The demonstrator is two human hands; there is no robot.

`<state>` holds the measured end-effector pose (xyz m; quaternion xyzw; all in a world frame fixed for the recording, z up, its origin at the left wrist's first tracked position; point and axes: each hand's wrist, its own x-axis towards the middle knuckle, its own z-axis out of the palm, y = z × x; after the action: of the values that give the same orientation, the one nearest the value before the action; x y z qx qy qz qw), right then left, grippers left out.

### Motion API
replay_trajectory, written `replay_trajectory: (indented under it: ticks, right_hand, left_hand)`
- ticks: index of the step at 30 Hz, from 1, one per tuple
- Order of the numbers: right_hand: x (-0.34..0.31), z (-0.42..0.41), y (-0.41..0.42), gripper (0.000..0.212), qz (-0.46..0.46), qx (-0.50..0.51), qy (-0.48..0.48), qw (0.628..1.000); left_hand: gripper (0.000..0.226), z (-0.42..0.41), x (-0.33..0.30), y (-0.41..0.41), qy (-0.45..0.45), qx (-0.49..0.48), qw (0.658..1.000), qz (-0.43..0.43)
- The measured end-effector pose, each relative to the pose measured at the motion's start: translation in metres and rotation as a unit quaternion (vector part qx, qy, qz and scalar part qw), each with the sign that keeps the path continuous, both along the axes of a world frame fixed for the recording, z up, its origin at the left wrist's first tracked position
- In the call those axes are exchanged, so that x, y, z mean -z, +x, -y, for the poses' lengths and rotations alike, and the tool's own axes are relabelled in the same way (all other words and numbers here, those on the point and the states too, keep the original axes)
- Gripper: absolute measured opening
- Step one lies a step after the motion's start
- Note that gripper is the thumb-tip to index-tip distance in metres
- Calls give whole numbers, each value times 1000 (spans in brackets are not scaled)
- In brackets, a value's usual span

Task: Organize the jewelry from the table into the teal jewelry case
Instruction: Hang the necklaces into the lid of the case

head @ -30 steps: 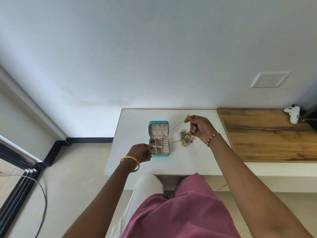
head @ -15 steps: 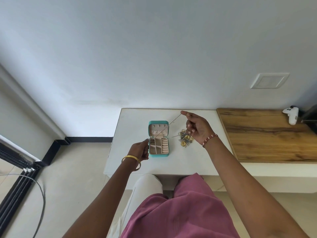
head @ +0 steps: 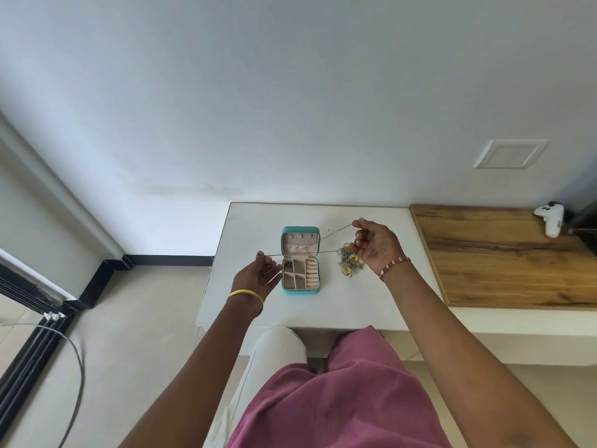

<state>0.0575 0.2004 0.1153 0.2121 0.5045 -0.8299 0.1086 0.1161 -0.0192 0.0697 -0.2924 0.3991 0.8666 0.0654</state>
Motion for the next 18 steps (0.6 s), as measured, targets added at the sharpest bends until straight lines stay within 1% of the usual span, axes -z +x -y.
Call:
replay_trajectory:
  ticks: [2,5,8,11,14,15,18]
  right_hand:
    - [7,-1,-1,23,39,3,19,999]
    - [19,0,1,24,87,-14,65,994]
    - [32,3,3,21,100,-36,130,986]
    - [40,9,3,12,106,-54,184,976]
    - [42,19,3,5,91,-49,227,968]
    - [40,23,3,8,77,-47,235,968]
    - [30,37,8,8,22,-72,219,973]
  left_hand:
    - [34,1,-2,1,37,-2,999,-22]
    - [37,2,-8,2,59,0,997,-38]
    - [35,3,-12,0,55,2,998,-28]
    - [30,2,-15,0,36,34,999,-18]
    - [27,0,-19,-1,11,109,994,-13]
    - [26,-2,-21,-1,8,138,990,-12]
    - [27,-7,-26,-3,3,206,979,-7]
